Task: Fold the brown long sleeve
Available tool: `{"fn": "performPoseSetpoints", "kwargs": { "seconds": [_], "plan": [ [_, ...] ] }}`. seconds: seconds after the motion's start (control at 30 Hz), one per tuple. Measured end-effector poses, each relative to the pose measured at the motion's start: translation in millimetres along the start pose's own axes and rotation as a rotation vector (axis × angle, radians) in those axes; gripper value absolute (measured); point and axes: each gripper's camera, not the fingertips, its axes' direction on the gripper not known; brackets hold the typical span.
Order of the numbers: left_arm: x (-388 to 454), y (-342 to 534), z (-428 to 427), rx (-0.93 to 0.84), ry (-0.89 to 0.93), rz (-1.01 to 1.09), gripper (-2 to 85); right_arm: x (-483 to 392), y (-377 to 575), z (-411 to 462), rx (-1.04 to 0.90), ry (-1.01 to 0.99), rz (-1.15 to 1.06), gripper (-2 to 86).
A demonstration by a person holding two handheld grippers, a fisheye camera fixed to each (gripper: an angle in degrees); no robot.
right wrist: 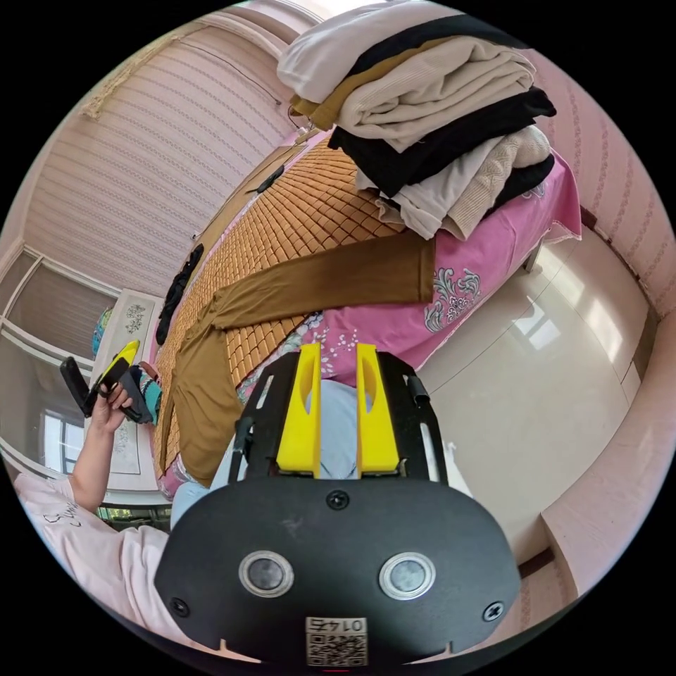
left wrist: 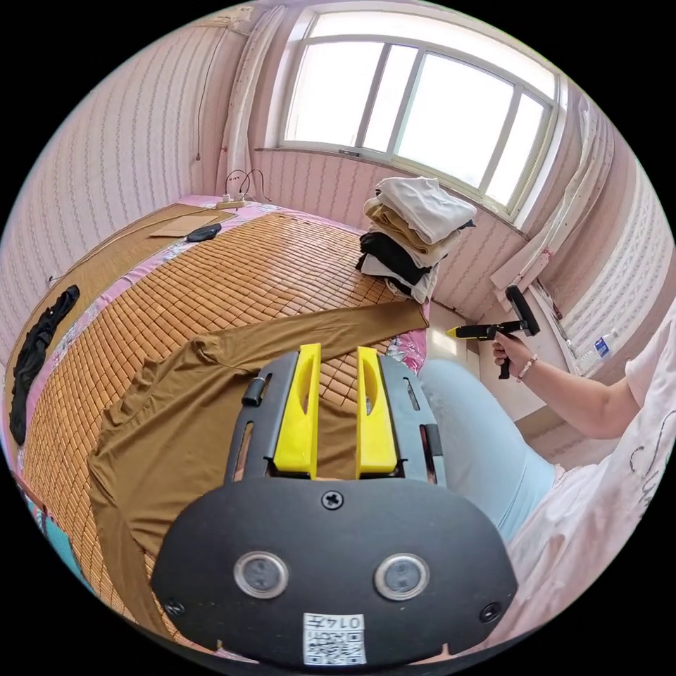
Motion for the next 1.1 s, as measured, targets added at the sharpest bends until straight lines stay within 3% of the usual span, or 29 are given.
{"fn": "performPoseSetpoints", "kwargs": {
  "seconds": [0.27, 0.5, 0.63, 0.8, 0.9, 1.0, 1.1],
  "plan": [
    [-14.9, -66.1, 117.7, -0.118, 0.005, 0.067, 8.3, 42.3, -23.9, 13.1, 0.101, 0.085, 0.066, 9.2],
    [-16.9, -110.5, 224.6, -0.259, -0.042, 0.154, 9.5, 76.8, -45.3, 41.1, 0.068, 0.112, 0.115, 10.7],
    [-19.6, -127.6, 274.8, -0.318, -0.072, 0.155, 11.1, 80.8, -42.7, 54.0, 0.047, 0.059, 0.078, 2.9],
    [-28.2, -133.7, 312.4, -0.387, -0.085, 0.093, 11.0, 79.6, -30.4, 43.7, 0.11, -0.019, 0.034, 1.1],
    [-34.4, -132.4, 313.0, -0.373, -0.054, 0.073, 8.5, 76.5, -21.9, 31.3, 0.159, -0.099, 0.006, 0.7],
    [-39.7, -130.8, 309.1, -0.384, -0.024, 0.065, 0.2, 71.0, -13.8, 17.8, 0.225, -0.203, -0.009, 0.5],
    [-51.1, -127.4, 294.3, -0.345, 0.003, 0.012, -0.8, 59.3, -9.3, 3.8, 0.297, -0.328, -0.046, 0.4]
  ]
}}
